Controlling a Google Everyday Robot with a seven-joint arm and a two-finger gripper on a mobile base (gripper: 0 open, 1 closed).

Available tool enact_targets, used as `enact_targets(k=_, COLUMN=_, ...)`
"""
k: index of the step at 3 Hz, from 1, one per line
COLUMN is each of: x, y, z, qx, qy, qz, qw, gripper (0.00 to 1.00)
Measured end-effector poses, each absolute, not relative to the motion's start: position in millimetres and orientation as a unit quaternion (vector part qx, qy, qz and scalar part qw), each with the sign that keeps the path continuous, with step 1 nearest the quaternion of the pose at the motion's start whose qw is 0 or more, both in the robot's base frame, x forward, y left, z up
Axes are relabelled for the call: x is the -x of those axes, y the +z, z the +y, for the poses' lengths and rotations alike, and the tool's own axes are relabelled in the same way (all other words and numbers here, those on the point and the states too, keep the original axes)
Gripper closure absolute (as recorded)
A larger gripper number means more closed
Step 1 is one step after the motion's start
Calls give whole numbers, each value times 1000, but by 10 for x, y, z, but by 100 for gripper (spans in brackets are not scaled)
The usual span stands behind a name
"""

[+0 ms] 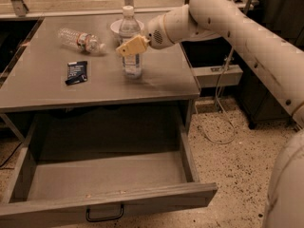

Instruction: Place blue plastic bottle into top drawer

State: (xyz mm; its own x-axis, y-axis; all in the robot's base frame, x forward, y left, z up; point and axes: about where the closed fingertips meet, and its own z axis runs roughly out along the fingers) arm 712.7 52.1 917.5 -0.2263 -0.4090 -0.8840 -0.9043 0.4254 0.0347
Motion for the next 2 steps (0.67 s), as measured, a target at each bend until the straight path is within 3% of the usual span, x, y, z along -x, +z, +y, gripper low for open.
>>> enact_targets(k=2, x=-7126, y=9176, z=521, qx=451, qy=289, qz=728, qw=428, gripper=89)
